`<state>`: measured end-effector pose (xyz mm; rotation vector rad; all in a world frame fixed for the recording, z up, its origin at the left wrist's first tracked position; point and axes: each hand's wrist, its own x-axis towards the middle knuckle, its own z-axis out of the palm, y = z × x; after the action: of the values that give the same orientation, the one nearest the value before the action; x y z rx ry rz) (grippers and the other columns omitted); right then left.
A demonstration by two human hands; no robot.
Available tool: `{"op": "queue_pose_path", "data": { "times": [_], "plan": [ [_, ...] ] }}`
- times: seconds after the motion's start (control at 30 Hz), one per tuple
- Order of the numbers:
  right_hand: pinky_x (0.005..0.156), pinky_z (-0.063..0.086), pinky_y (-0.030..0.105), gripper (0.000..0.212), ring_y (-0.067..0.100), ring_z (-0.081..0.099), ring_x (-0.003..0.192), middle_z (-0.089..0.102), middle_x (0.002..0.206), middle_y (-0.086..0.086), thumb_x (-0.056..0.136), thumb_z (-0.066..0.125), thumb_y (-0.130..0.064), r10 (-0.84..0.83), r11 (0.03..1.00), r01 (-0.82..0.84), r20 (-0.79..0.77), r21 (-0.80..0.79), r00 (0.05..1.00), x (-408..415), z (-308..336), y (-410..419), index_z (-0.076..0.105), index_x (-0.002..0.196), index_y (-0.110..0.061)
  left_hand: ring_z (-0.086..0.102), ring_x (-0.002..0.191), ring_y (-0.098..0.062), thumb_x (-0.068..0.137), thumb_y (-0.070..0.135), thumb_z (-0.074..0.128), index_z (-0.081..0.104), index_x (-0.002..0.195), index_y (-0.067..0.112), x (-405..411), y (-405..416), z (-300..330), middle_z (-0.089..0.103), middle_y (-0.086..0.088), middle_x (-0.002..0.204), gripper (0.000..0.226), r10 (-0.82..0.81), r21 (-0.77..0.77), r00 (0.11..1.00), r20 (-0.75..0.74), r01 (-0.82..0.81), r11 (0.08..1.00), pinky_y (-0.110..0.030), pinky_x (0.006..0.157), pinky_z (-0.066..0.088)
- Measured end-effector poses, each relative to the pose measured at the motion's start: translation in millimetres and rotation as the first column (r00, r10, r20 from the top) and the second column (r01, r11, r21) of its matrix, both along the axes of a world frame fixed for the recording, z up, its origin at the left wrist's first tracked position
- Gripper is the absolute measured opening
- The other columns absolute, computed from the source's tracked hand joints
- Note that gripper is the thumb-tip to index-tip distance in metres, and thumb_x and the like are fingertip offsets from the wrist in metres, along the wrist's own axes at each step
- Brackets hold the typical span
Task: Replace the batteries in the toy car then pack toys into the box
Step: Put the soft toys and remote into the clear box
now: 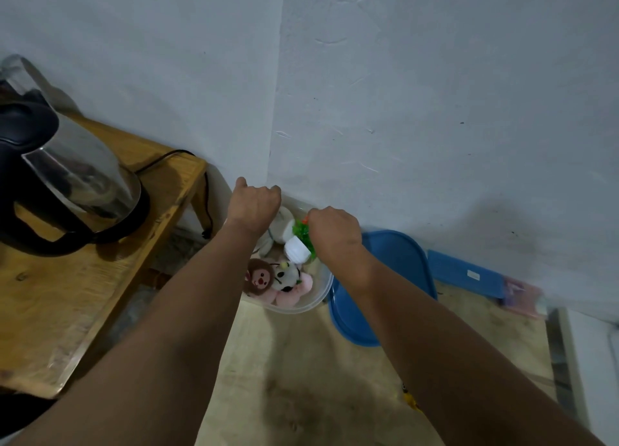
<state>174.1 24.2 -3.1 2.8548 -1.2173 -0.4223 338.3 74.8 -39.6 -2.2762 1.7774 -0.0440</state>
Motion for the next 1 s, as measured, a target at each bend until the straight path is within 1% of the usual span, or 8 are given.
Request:
{"op": "queue_pose_path", "data": {
  "times": [0.17,0.27,0.47,0.57,0.67,0.73,0.83,1.0],
  "plan": [
    [0.064,0.039,0.032,0.021,0.028,0.067,0.095,0.068,0.106,0.009,0.095,0.055,-0.01,0.024,0.999,-0.023,0.027,-0.029,0.999,-1.8,-5.0,0.7,0.059,0.116,-0.011,0.069,0.071,-0.025,0.099,0.006,0.048,0.053,0.114,0.019,6.2,13.0,-6.3,0.074,0.0,0.081,0.021,-0.047,-0.016,0.999,0.022,0.048,0.999,-0.04,0.094,0.038],
    [0.064,0.038,0.033,0.02,0.029,0.067,0.093,0.068,0.105,0.01,0.094,0.055,-0.008,0.02,1.0,-0.019,0.042,-0.019,0.999,-1.7,-9.7,1.6,0.059,0.114,-0.009,0.068,0.075,-0.021,0.101,0.011,0.047,0.064,0.097,0.022,3.8,19.0,-9.2,0.073,0.003,0.086,0.021,-0.025,0.035,0.998,0.054,0.023,0.999,-0.043,0.101,0.036],
    [0.072,0.047,0.035,0.023,0.032,0.066,0.098,0.067,0.111,0.015,0.091,0.055,-0.002,-0.037,0.997,0.035,0.031,0.067,0.999,-3.6,-21.1,11.0,0.057,0.114,-0.003,0.033,0.051,-0.015,0.098,0.014,0.05,0.045,0.068,0.023,-4.0,26.0,-11.9,0.038,0.006,0.057,0.032,0.034,0.117,0.998,0.05,-0.04,0.992,-0.042,0.103,0.031],
    [0.073,0.049,0.036,0.03,0.03,0.064,0.095,0.054,0.122,0.018,0.089,0.058,-0.003,-0.088,0.992,0.085,0.027,0.091,0.996,-2.8,-20.1,16.4,0.056,0.118,-0.003,0.051,0.059,-0.019,0.096,0.013,0.052,0.059,0.092,0.024,-3.1,26.9,-9.2,0.051,0.004,0.063,0.014,0.073,0.086,0.997,-0.02,-0.071,0.994,-0.042,0.098,0.034],
    [0.063,0.037,0.032,0.03,0.025,0.055,0.094,0.049,0.119,0.015,0.084,0.063,-0.006,-0.045,0.999,0.045,-0.031,0.006,0.999,-1.2,-18.0,20.3,0.059,0.113,-0.008,0.067,0.071,-0.025,0.096,0.01,0.052,0.057,0.111,0.02,-1.1,27.9,-8.9,0.07,0.0,0.081,0.019,0.079,0.014,0.995,-0.055,-0.078,0.997,-0.04,0.085,0.036],
    [0.063,0.032,0.034,0.026,0.026,0.051,0.097,0.048,0.118,0.012,0.084,0.064,-0.005,-0.003,0.999,0.002,-0.019,-0.049,1.0,-0.8,-18.2,21.1,0.061,0.109,-0.01,0.068,0.076,-0.026,0.095,0.01,0.053,0.062,0.108,0.019,0.4,30.2,-8.8,0.069,0.0,0.092,0.018,0.049,0.002,0.998,-0.038,-0.049,0.999,-0.04,0.083,0.037],
    [0.061,0.037,0.035,0.03,0.03,0.061,0.092,0.052,0.117,0.014,0.086,0.062,-0.003,0.031,0.997,-0.037,0.086,0.062,0.996,1.3,-23.2,21.6,0.057,0.115,-0.009,0.066,0.073,-0.025,0.094,0.008,0.056,0.069,0.1,0.02,2.9,36.3,-7.7,0.063,0.001,0.094,0.018,0.002,0.023,1.0,0.021,-0.003,1.0,-0.038,0.083,0.037],
    [0.066,0.037,0.035,0.034,0.033,0.06,0.099,0.056,0.117,0.012,0.095,0.051,-0.034,-0.083,0.98,0.046,0.187,0.192,0.979,16.8,-29.7,29.5,0.06,0.118,-0.011,0.066,0.074,-0.023,0.094,0.008,0.056,0.07,0.092,0.019,-2.1,45.7,-4.4,0.061,0.002,0.085,0.019,-0.046,0.064,0.996,0.071,0.041,0.997,-0.041,0.088,0.037]
  ]
}}
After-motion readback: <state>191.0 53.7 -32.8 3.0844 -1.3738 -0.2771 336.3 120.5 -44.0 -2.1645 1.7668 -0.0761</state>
